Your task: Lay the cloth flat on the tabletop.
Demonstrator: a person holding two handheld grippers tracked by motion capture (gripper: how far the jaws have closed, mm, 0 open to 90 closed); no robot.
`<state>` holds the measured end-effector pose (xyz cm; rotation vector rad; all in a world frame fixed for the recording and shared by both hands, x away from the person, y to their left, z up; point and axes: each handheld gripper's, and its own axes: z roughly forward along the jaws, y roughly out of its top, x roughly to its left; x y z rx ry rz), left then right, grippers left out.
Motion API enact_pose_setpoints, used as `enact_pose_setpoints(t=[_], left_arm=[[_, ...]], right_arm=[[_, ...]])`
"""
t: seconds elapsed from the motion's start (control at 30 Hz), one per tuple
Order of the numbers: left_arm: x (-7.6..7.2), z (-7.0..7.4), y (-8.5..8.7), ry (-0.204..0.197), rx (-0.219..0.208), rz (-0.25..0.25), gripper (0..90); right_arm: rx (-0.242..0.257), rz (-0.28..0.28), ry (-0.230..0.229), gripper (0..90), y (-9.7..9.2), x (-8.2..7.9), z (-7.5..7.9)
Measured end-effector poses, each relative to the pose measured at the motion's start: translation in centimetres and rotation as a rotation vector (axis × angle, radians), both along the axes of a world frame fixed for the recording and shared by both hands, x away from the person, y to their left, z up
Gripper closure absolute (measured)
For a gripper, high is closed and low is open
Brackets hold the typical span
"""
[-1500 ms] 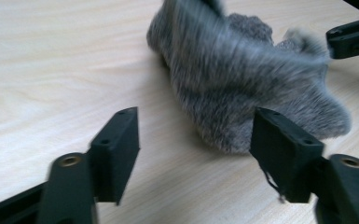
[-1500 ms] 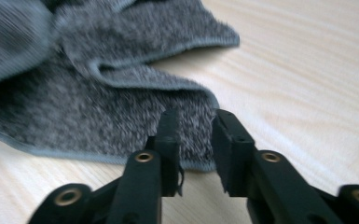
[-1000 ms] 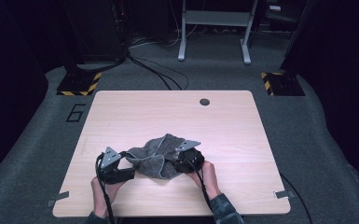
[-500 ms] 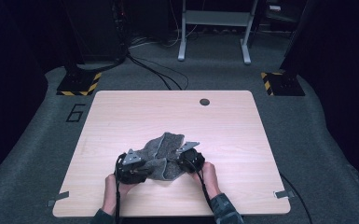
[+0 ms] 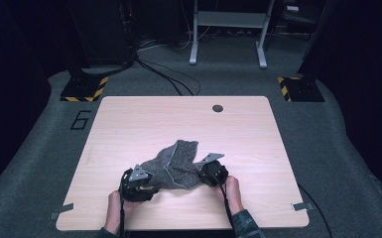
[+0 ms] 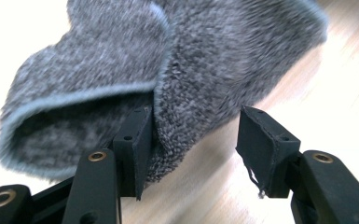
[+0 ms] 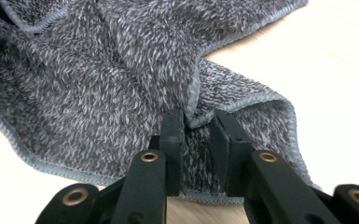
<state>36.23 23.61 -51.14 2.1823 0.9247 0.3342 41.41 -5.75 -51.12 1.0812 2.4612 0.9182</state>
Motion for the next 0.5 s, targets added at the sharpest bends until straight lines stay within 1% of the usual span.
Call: enact_pose_setpoints(t=[0.03, 0.07, 0.13, 0.17, 0.2, 0.23, 0.27, 0.3, 0.33, 0.37, 0.4, 0.43, 0.47, 0.5], left_arm=[[-0.1, 0.0, 0.0, 0.008, 0.004, -0.001, 45.7], [-0.1, -0.2, 0.0, 0.007, 0.005, -0.002, 45.7], [-0.2, -0.3, 0.0, 0.014, 0.023, -0.012, 45.7], [-0.3, -0.3, 0.1, 0.025, 0.028, -0.018, 45.5], [-0.4, -0.3, 0.1, 0.022, 0.031, -0.022, 45.3], [-0.5, -0.4, 0.1, 0.020, 0.027, -0.015, 45.0], [-0.6, -0.3, 0.2, 0.025, 0.032, -0.021, 44.4], [-0.6, -0.3, 0.2, 0.018, 0.026, -0.013, 43.6], [-0.7, -0.1, 0.4, 0.026, 0.033, -0.022, 41.8], [-0.8, 0.1, 0.4, 0.017, 0.029, -0.012, 41.8], [-0.9, 0.3, 0.5, 0.014, 0.031, -0.011, 39.7], [-1.0, 0.5, 0.6, 0.006, 0.026, -0.002, 38.5], [-1.1, 0.9, 0.8, -0.002, 0.033, 0.003, 38.5], [-1.3, 1.2, 0.9, -0.011, 0.021, 0.015, 37.3]], right_arm=[[0.000, -0.003, 0.002, 75.1, -0.3, 0.0, 0.0], [0.000, -0.003, 0.002, 75.1, -0.3, 0.0, 0.0], [0.003, -0.017, 0.001, 75.0, -0.8, -0.2, 0.0], [0.007, -0.033, 0.014, 75.0, -1.0, -0.4, 0.0], [-0.003, -0.023, 0.005, 74.9, -1.4, -0.4, 0.0], [-0.007, -0.025, 0.002, 74.9, -1.7, -0.4, 0.1], [-0.002, -0.042, 0.014, 74.8, -1.9, -0.6, 0.1], [-0.004, -0.042, 0.010, 74.6, -2.1, -0.7, 0.1], [-0.006, -0.053, 0.022, 74.3, -2.4, -1.0, 0.2], [-0.006, -0.053, 0.022, 74.3, -2.4, -1.0, 0.2], [-0.012, -0.055, 0.016, 73.5, -2.8, -1.2, 0.2], [-0.016, -0.051, 0.021, 73.1, -3.0, -1.3, 0.2], [-0.016, -0.051, 0.021, 73.1, -3.0, -1.3, 0.2], [-0.022, -0.053, 0.019, 72.8, -3.1, -1.5, 0.2]])
